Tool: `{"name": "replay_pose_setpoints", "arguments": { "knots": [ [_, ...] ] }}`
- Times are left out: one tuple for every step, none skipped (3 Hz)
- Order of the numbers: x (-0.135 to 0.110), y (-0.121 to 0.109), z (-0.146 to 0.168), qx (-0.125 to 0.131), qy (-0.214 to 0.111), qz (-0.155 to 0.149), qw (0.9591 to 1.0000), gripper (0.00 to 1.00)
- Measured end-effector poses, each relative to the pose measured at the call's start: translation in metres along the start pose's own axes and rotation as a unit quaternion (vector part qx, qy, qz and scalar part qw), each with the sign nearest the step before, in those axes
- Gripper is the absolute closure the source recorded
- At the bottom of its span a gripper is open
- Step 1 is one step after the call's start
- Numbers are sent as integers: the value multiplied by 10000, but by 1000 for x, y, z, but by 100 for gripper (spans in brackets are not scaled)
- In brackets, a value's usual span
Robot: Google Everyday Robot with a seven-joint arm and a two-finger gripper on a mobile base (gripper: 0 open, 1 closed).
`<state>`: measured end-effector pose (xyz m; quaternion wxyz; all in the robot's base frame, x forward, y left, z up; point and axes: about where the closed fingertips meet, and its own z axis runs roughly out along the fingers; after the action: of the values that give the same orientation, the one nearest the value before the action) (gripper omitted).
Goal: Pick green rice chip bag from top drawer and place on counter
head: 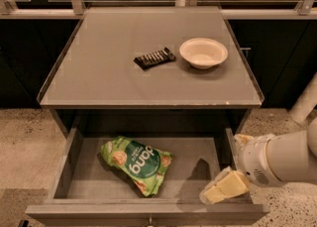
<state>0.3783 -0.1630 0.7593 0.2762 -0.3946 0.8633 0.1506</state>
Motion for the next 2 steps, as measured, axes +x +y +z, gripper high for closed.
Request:
{"name": "replay_pose_setpoints", "arguments": {
  "knots": [
    [-12, 12, 45, -279, -204, -113, 9993, 0],
    [-12, 12, 45, -280, -205, -113, 9993, 0]
  ]
}}
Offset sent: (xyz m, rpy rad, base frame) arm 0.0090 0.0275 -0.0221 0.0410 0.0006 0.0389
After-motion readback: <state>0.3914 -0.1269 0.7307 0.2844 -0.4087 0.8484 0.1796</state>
